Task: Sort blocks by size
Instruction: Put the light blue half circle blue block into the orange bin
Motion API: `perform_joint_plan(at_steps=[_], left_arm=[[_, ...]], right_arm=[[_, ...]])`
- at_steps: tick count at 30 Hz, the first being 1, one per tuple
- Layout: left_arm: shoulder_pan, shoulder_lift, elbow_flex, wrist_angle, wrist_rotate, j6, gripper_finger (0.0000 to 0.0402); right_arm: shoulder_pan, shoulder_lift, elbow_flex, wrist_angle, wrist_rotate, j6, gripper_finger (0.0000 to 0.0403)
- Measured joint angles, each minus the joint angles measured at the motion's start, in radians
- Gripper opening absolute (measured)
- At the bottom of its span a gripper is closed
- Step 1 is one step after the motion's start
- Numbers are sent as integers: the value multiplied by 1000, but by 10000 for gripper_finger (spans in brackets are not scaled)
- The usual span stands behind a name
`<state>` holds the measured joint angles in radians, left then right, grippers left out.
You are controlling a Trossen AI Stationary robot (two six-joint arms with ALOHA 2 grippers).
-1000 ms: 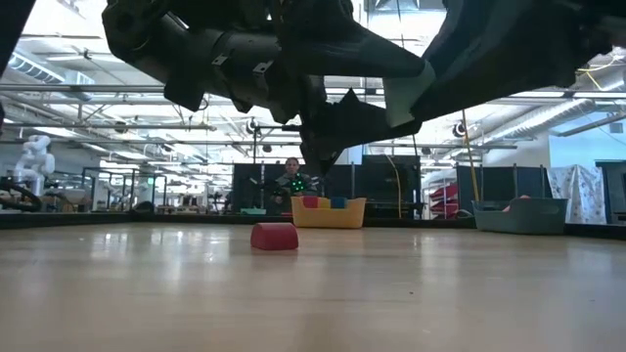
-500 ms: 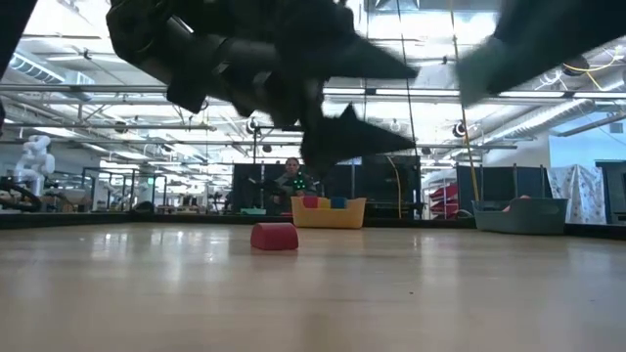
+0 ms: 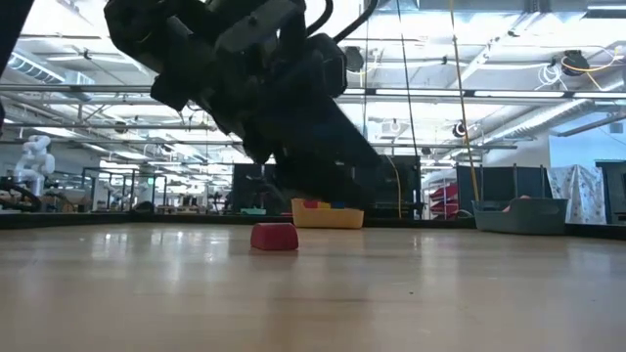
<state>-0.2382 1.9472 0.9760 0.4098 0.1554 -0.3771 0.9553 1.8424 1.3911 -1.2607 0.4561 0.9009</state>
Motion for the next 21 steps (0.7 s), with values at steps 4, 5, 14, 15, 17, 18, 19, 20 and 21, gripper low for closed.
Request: perform_joint_plan(at_steps=[4, 5, 14, 15, 17, 18, 19, 20, 21], left_arm=[[0, 0, 0, -21, -12, 0, 297], [-1, 0, 0, -35, -23, 0, 297], [-11, 0, -1, -112, -95, 1, 297], [-11, 0, -1, -115, -99, 1, 297], [-11, 0, -1, -117, -107, 1, 297], [-11, 0, -1, -118, -108, 1, 297], [-11, 0, -1, -118, -108, 1, 297], [-11, 0, -1, -118, -108, 1, 297], [-11, 0, -1, -122, -108, 1, 297]], right_arm=[[57, -21, 0, -52, -79, 124, 59], [70, -25, 0, -65, -94, 151, 59], [181, -47, 0, -201, -291, 367, 59], [189, -47, 0, -212, -318, 387, 59], [201, -47, 0, -213, -365, 418, 59], [205, -47, 0, -208, -388, 426, 59], [209, -47, 0, -201, -414, 431, 59], [211, -47, 0, -191, -439, 433, 59], [212, -47, 0, -179, -459, 435, 59]])
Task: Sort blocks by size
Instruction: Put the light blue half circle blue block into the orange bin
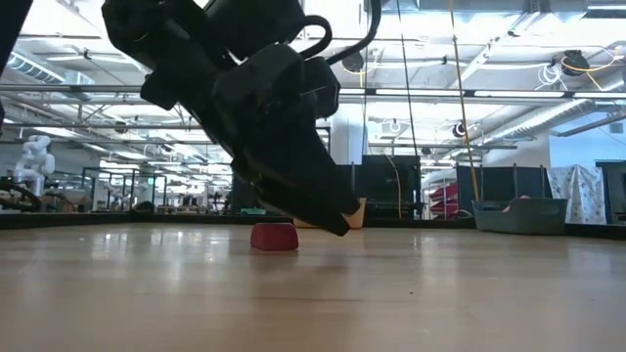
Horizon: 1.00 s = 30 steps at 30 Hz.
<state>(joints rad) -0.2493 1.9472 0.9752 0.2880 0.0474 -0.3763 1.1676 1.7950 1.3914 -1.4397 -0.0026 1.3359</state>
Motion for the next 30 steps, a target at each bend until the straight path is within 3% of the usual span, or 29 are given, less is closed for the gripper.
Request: perform_joint_plan(at_steps=[10, 16, 22, 30], left_arm=[[-7, 0, 0, -71, -1, -2, 297], [-8, 0, 0, -72, -1, -1, 297], [-8, 0, 0, -70, -3, -1, 297], [-6, 0, 0, -67, -4, -3, 297]], right_arm=[[0, 0, -52, 44, -8, -20, 59], [-2, 1, -116, 79, -78, -39, 64], [-4, 1, -180, 119, -40, -13, 69], [-24, 2, -238, 127, -4, 70, 134]])
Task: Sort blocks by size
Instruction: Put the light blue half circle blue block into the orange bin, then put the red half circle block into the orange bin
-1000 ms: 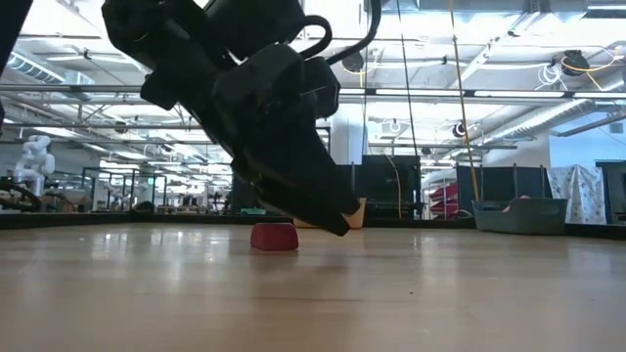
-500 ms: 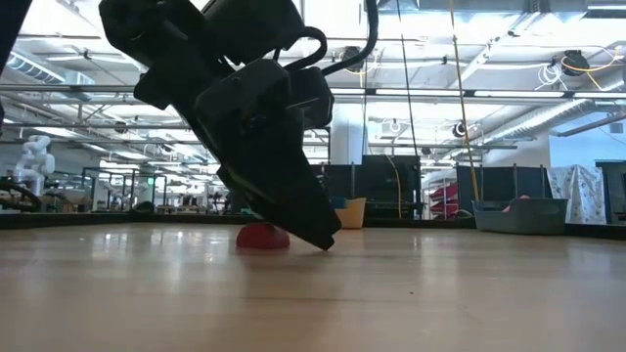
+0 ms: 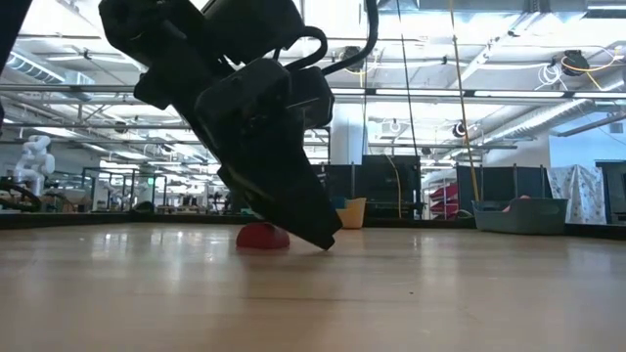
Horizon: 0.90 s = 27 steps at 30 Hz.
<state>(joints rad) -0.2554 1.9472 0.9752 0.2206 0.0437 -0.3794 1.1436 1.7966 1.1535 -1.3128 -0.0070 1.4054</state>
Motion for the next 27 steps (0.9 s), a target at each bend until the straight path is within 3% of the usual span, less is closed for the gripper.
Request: perform_joint_plan(at_steps=[6, 14, 22, 27], left_arm=[[1, -12, 0, 6, 0, 1, 297], [-3, -90, 0, -4, -11, 51, 297], [-39, -152, 0, -162, -180, 99, 297], [-56, -148, 0, -262, -223, 104, 297]], right_arm=[[-18, 0, 39, -51, 63, 12, 180], [-18, -1, 161, -200, 218, 80, 183], [-19, -1, 211, -206, 372, 102, 178], [-20, -1, 211, -200, 447, 127, 178]])
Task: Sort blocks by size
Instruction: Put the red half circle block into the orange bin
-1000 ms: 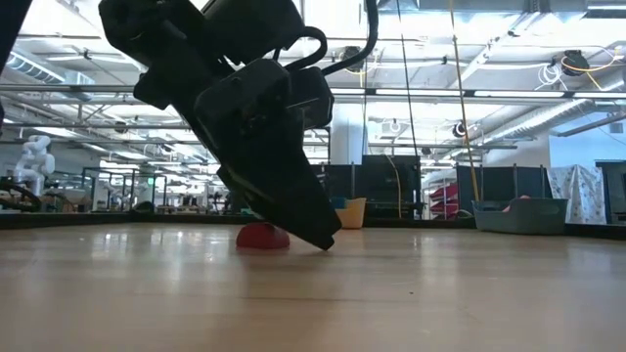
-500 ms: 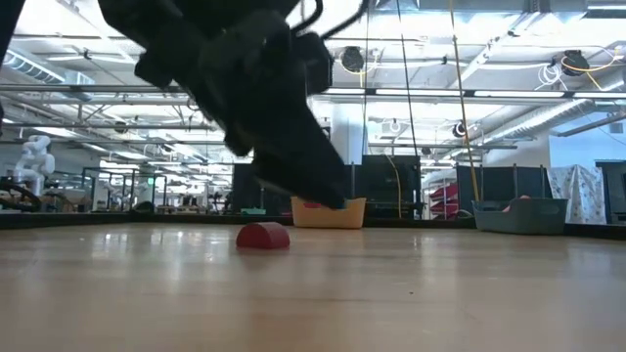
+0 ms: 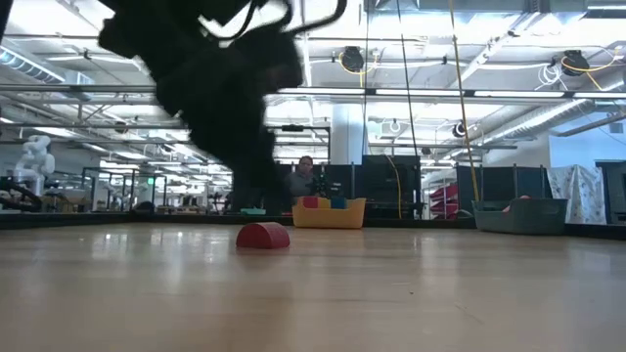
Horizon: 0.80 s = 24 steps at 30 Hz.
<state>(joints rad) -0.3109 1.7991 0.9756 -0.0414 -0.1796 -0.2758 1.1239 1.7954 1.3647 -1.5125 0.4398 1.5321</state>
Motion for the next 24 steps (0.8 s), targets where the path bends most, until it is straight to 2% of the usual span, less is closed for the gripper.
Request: perform_joint_plan(at_steps=[4, 9, 18, 24], left_arm=[[-6, 2, -1, -105, -78, 105, 296], [9, 2, -1, -186, -88, 275, 296], [76, 11, -1, -179, -12, 284, 293], [96, 50, -25, -71, 19, 289, 253]], right_arm=[[-6, 0, 0, 19, 14, 0, 178], [-16, 0, 0, 42, 40, -7, 178], [-32, 0, 0, 67, 41, -56, 178], [-34, 0, 0, 78, 41, -59, 178]])
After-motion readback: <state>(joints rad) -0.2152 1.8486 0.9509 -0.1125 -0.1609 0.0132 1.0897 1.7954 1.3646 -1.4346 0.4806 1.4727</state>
